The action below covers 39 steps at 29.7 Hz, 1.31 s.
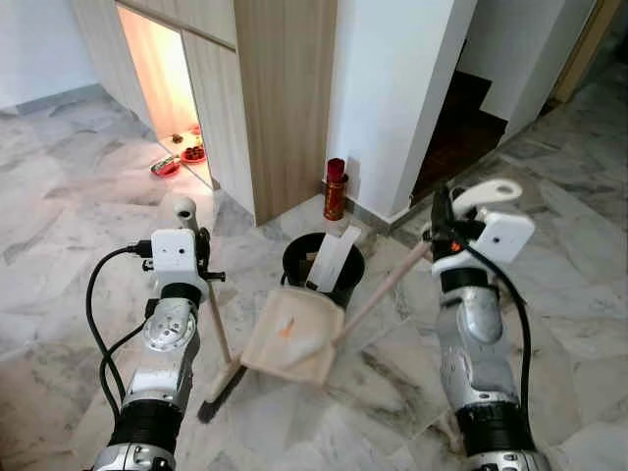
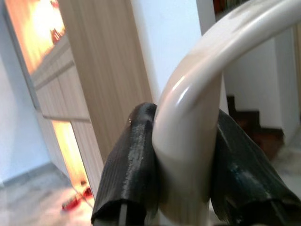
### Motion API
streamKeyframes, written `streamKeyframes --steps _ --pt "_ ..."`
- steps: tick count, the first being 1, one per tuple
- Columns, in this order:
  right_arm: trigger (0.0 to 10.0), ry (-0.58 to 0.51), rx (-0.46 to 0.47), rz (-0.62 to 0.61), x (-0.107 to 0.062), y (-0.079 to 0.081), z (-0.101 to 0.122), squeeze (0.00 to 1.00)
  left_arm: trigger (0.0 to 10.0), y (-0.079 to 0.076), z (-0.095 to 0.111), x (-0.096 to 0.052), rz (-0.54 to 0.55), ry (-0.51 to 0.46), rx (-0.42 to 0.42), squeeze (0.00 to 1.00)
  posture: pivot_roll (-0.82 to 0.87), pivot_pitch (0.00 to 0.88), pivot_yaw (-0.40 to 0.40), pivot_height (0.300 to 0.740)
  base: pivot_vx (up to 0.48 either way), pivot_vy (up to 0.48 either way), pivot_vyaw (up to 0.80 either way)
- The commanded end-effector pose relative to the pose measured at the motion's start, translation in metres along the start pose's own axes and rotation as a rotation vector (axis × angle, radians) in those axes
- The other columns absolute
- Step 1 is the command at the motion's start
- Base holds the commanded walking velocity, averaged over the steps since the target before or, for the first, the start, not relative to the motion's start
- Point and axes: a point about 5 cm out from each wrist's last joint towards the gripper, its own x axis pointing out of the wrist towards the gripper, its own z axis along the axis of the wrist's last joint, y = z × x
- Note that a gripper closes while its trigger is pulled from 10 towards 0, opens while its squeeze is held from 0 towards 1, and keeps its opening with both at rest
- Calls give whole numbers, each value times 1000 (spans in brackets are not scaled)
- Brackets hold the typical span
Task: Sweep floor
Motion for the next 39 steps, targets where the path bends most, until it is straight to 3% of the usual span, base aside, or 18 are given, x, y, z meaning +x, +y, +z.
streamKeyframes --steps 1,6,9,27,39 --pt "10000 -86 32 15 8 9 20 0 10000 1 13 1 4 -75 8 0 15 0 -33 740 0 0 0" --pt "10000 -108 69 14 10 19 27 0 10000 -1 15 4 3 -80 5 0 16 0 -32 740 0 0 0" --pt "10000 -114 46 14 10 21 28 0 10000 -3 16 5 5 -77 2 0 15 0 -30 740 0 0 0" --pt "10000 -145 -77 -53 29 -10 41 0 10000 -1 14 3 -2 -73 10 0 23 0 -36 740 0 0 0" --pt "10000 -129 -71 -68 31 -9 36 0 10000 1 15 3 -2 -76 21 0 22 0 -32 740 20 0 0"
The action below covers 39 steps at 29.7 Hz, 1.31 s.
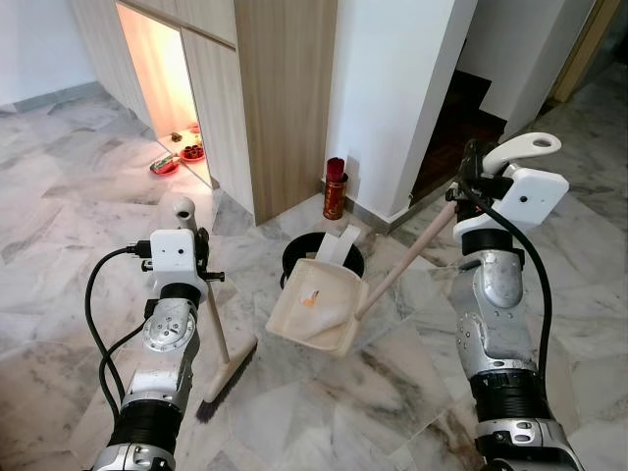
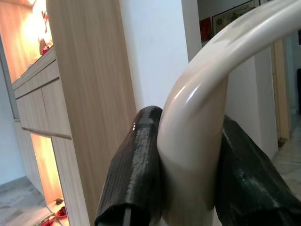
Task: Sweep floor
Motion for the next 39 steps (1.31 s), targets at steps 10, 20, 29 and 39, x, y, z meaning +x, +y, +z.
streamKeyframes --steps 10,20,29,39 --pt "10000 -95 48 28 9 13 18 0 10000 3 16 3 3 -82 24 0 28 0 -34 740 275 0 0" --pt "10000 -176 1 65 12 16 33 0 10000 4 17 2 10 -89 24 0 33 0 -35 740 290 0 0" --pt "10000 -214 -1 93 13 22 40 0 10000 4 19 4 8 -97 26 0 34 0 -30 740 291 0 0" --pt "10000 -242 7 126 12 30 46 0 10000 3 20 5 4 -107 23 0 35 0 -30 740 292 0 0"
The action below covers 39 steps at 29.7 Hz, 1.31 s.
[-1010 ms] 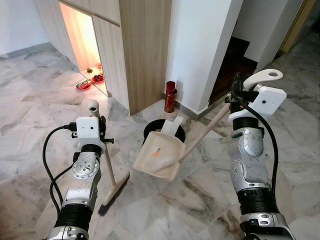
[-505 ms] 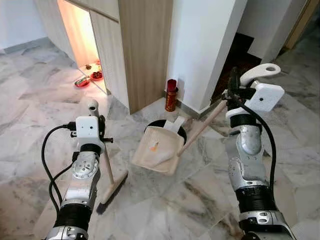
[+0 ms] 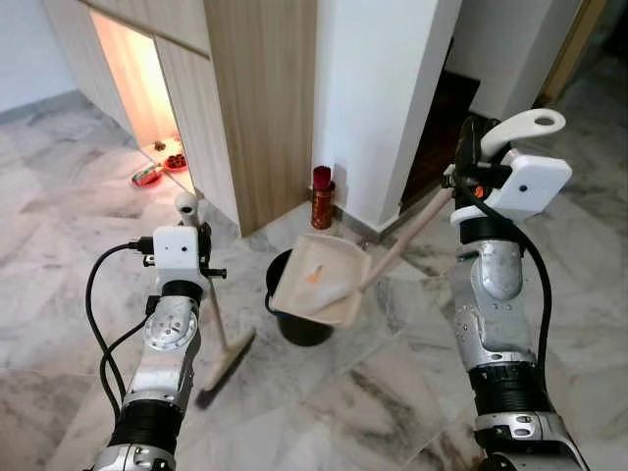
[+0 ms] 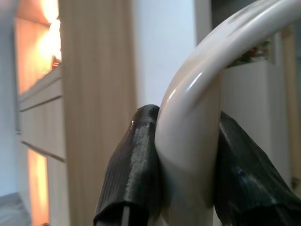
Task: Sweep floor
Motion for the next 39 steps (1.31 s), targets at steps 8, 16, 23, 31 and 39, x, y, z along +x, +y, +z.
streamKeyframes --steps 8,16,23,31,39 --pt "10000 -107 36 30 10 9 23 0 10000 2 14 5 7 -64 11 0 36 0 -34 740 296 0 0" --pt "10000 -93 29 52 7 12 21 0 10000 3 13 4 16 -63 13 0 40 0 -41 740 299 0 366" --pt "10000 -91 40 55 8 12 21 0 10000 2 13 4 18 -63 10 0 41 0 -43 740 297 0 0" --pt "10000 -76 47 68 7 15 19 0 10000 5 12 3 26 -59 14 0 44 0 -45 740 299 0 0" --pt "10000 -64 44 79 7 16 18 0 10000 7 12 3 33 -58 17 0 42 0 -45 740 297 0 0"
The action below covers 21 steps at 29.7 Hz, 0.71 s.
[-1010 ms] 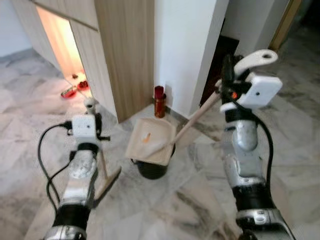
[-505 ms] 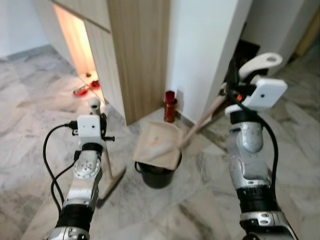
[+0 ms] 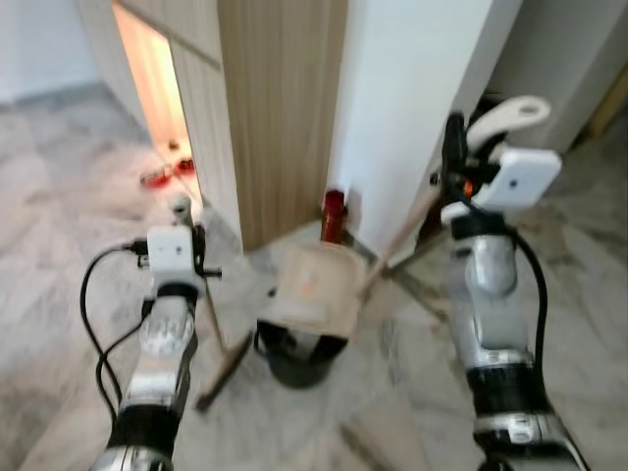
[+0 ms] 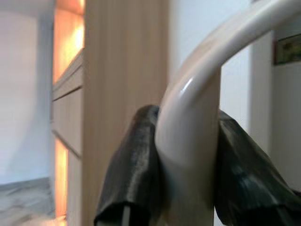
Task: Sweep floor
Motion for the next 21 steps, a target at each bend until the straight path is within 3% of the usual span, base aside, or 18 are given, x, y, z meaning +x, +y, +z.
streamKeyframes --steps 1,21 --pt "10000 -85 31 3 7 1 18 0 10000 -3 15 7 -6 -69 1 0 44 0 -46 740 300 0 0" --pt "10000 -71 36 29 6 5 17 0 10000 -4 15 7 -8 -71 1 0 38 0 -43 740 299 0 0"
